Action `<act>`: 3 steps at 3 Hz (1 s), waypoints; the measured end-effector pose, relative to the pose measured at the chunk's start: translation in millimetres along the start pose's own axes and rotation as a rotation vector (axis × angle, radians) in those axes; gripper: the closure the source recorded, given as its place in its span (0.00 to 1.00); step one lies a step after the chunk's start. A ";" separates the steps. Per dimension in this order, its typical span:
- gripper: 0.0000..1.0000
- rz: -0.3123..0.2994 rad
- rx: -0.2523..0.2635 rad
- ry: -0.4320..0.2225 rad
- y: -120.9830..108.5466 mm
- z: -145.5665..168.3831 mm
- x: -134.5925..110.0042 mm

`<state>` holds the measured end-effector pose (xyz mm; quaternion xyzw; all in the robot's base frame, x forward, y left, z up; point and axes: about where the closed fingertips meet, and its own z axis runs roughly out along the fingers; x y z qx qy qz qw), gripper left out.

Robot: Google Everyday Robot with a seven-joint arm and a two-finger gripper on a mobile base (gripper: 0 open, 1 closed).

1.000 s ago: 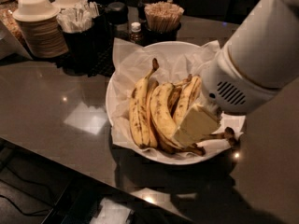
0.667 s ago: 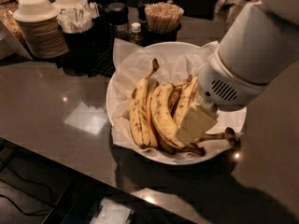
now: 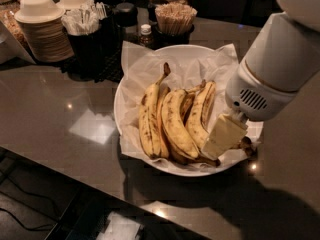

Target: Pick banana from white bowl

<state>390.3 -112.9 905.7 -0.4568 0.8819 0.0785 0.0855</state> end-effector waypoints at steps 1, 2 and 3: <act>0.39 -0.011 -0.003 0.017 -0.4 -1.1 6.8; 0.40 -0.042 -0.027 0.021 3.3 5.4 5.1; 0.40 -0.063 -0.059 0.012 7.4 14.2 3.4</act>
Offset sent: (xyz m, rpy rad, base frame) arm -0.0083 0.0021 -0.0169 0.0039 0.0638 0.0931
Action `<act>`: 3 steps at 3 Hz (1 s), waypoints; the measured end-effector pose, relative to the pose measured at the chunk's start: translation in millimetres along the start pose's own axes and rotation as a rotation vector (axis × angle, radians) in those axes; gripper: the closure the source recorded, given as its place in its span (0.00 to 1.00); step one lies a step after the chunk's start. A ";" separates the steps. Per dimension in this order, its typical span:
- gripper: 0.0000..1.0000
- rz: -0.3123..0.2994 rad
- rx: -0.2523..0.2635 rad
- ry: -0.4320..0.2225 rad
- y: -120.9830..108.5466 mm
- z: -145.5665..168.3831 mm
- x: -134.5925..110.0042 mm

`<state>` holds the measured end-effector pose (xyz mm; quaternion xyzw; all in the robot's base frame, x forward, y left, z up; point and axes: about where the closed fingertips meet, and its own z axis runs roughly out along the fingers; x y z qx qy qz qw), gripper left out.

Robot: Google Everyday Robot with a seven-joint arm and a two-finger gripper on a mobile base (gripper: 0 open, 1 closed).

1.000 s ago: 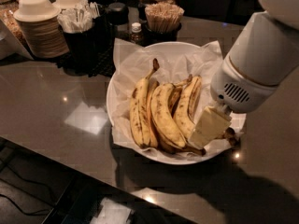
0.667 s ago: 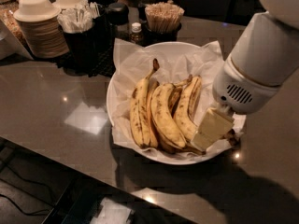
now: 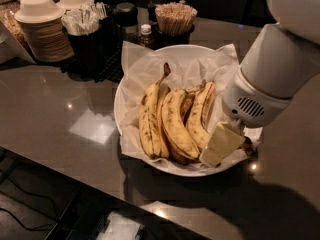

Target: Pick banana from white bowl

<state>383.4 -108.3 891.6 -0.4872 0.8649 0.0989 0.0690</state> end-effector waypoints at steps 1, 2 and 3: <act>0.53 -0.011 -0.019 -0.014 1.8 6.7 -1.7; 0.72 -0.010 -0.016 -0.030 1.7 8.0 -2.1; 0.96 -0.007 0.006 -0.046 2.4 5.2 -2.3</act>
Offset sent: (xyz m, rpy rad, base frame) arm 0.0004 0.0032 -0.0125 0.0481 -0.0002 0.0069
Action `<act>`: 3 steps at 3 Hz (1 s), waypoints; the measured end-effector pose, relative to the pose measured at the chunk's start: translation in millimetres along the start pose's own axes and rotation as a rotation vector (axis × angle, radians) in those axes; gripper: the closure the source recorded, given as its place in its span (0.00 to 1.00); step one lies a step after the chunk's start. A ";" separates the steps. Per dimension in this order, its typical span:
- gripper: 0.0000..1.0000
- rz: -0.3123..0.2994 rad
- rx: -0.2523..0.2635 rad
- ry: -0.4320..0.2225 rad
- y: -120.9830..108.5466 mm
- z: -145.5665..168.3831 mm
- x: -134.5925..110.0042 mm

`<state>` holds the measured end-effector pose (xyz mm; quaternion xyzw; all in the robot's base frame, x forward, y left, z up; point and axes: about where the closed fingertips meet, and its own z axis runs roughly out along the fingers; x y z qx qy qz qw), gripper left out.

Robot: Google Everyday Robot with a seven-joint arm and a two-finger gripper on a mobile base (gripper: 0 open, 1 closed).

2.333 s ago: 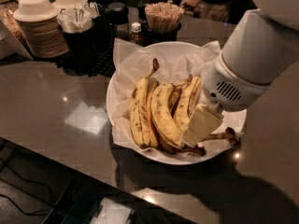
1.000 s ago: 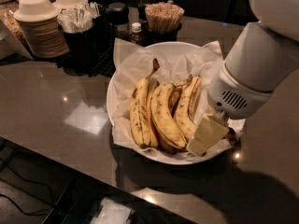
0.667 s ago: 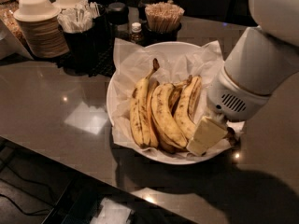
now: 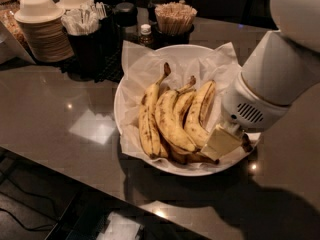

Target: Pick banana from white bowl

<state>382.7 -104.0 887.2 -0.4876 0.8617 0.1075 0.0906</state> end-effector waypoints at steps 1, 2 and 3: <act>1.00 0.001 0.012 -0.008 1.2 -3.6 -3.4; 1.00 0.004 0.028 -0.108 2.7 -11.1 -12.9; 1.00 -0.014 0.068 -0.260 6.4 -31.6 -26.6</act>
Offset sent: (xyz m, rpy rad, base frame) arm 0.0104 0.0184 0.0358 0.2396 -0.1945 -0.0571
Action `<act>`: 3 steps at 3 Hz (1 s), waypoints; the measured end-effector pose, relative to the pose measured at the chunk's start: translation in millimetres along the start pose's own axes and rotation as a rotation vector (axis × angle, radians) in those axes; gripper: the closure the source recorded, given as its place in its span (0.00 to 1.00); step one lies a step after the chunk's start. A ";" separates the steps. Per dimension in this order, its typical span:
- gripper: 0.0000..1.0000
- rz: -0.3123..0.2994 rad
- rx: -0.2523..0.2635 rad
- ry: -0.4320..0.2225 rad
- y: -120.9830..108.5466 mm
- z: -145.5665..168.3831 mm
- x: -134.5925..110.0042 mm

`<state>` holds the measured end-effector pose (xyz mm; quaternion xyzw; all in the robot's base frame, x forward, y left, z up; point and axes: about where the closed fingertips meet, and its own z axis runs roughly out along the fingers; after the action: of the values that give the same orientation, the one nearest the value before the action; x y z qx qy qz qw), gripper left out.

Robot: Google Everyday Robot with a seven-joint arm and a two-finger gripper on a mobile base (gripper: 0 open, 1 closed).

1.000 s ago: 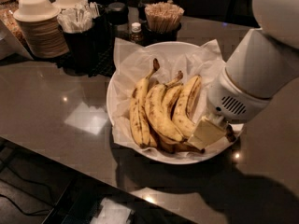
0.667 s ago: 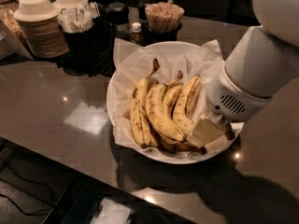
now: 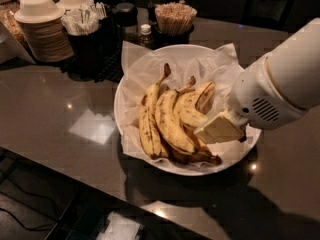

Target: Pick banana from white bowl

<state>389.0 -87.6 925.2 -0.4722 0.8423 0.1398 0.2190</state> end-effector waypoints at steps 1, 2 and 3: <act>1.00 -0.038 0.065 -0.105 5.4 -28.4 -15.6; 1.00 -0.071 0.131 -0.178 14.1 -55.7 -24.8; 1.00 -0.102 0.204 -0.262 28.1 -80.7 -26.2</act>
Offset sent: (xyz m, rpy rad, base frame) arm -0.0215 -0.0066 0.0836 0.1141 -0.3125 -0.0238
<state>357.9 -89.6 1008.9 -0.4674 0.7914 0.1028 0.3805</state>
